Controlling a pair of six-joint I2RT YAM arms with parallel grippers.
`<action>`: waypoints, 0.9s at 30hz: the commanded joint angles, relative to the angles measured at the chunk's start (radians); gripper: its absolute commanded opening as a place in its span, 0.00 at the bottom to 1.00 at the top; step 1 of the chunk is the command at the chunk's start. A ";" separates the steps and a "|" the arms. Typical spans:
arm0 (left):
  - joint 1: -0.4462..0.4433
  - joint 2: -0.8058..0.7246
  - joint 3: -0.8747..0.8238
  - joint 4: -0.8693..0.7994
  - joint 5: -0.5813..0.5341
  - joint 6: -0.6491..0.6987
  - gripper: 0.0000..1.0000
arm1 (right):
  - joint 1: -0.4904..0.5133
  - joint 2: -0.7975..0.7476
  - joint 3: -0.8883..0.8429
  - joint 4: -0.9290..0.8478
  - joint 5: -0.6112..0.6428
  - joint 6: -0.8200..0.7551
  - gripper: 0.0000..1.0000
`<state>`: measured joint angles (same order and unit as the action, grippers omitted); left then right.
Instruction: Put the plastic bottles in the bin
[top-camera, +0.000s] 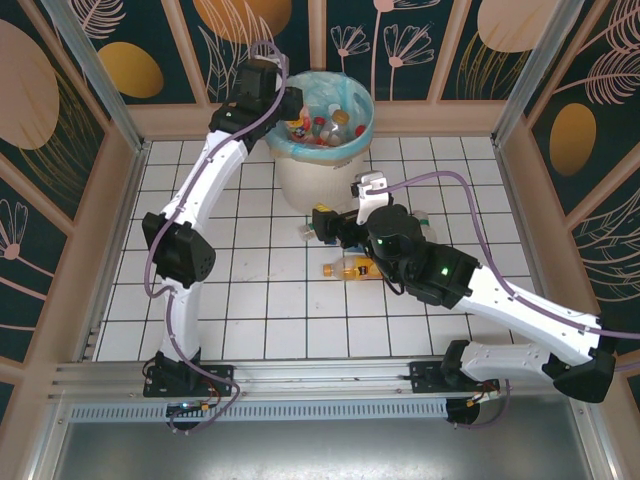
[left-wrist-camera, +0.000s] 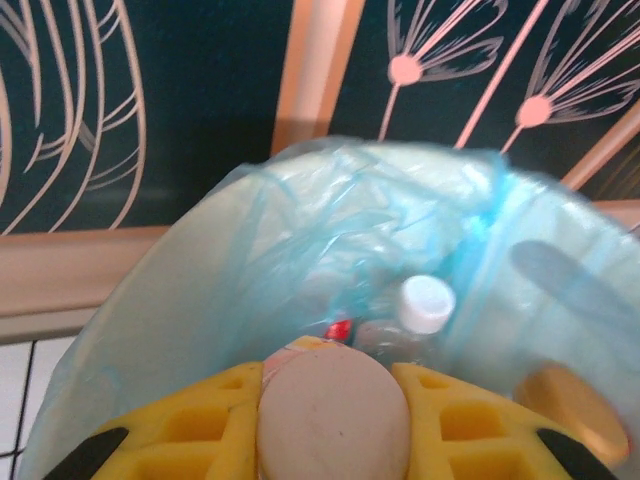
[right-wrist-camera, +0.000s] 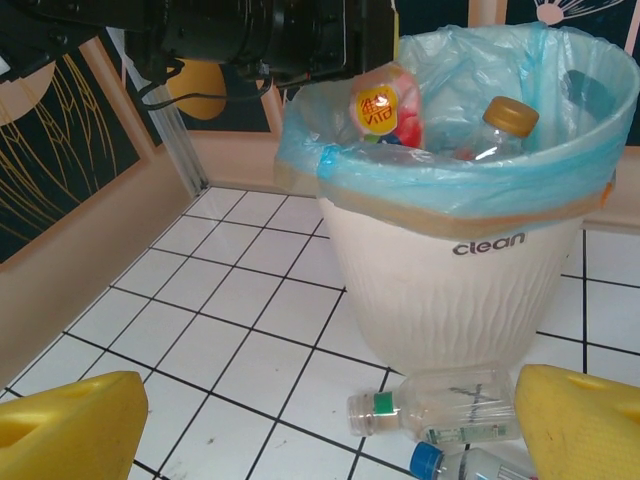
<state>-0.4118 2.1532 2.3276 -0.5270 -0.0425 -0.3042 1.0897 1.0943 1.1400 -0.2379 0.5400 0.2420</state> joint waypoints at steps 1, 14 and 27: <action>-0.011 0.039 -0.011 -0.078 0.006 0.000 0.28 | -0.005 0.013 0.029 -0.011 0.001 0.005 0.95; -0.012 -0.081 0.064 0.005 0.036 -0.035 0.60 | -0.004 -0.008 0.014 -0.005 0.013 0.011 0.95; -0.012 -0.106 -0.219 0.068 0.082 -0.070 0.13 | -0.005 -0.017 -0.009 -0.012 0.003 0.038 0.95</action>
<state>-0.4183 2.0789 2.1948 -0.4938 0.0029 -0.3515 1.0882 1.1049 1.1397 -0.2443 0.5400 0.2497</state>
